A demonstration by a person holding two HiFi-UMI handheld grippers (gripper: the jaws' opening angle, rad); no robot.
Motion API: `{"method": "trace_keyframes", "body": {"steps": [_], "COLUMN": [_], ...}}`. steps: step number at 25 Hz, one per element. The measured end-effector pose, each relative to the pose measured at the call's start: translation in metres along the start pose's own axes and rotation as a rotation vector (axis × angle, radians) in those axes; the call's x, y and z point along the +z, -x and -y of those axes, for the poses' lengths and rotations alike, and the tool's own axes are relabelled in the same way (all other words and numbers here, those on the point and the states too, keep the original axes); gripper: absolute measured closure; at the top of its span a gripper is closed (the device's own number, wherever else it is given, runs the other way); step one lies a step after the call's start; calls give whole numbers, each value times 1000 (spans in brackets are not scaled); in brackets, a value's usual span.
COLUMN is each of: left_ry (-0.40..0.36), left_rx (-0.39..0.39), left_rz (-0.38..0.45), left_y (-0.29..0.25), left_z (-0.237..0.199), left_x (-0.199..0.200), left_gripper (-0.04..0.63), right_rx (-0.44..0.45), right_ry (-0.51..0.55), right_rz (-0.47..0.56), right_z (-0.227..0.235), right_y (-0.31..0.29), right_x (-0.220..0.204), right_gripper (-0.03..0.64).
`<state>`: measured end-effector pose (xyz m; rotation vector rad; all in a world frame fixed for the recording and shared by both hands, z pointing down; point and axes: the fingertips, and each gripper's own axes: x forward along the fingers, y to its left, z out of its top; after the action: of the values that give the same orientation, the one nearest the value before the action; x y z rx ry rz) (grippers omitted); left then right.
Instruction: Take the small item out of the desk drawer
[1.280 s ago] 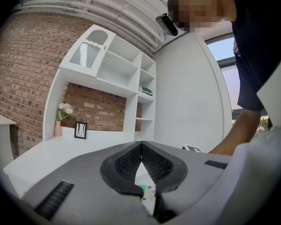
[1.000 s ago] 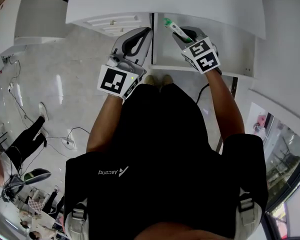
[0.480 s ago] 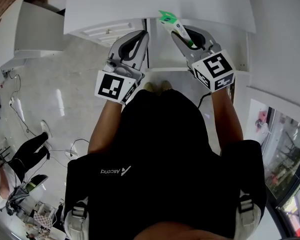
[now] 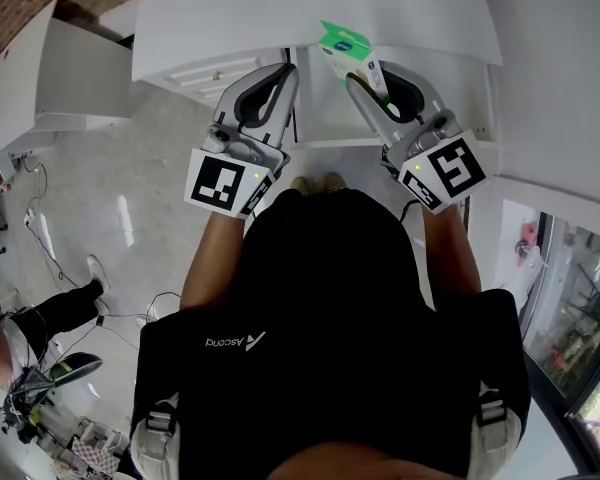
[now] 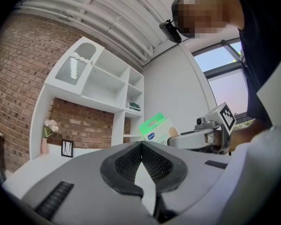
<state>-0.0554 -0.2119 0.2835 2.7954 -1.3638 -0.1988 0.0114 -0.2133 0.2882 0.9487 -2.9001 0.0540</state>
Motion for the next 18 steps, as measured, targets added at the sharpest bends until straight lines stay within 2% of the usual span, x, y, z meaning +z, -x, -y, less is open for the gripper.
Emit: {"method": "trace_keyframes", "body": {"steps": [7, 18], "left_ry": [-12, -24], "left_rx": [-27, -45], "left_rz": [14, 42], "left_y": [1, -6], "left_z": [3, 21], "left_x": [8, 17], "left_gripper": [597, 597], "right_rx": [11, 15], "right_ry": [-10, -6], "right_rz": [89, 107], "right_z": [-12, -10], "right_y": [6, 24], "right_x": [20, 23], "right_gripper": [528, 529]}}
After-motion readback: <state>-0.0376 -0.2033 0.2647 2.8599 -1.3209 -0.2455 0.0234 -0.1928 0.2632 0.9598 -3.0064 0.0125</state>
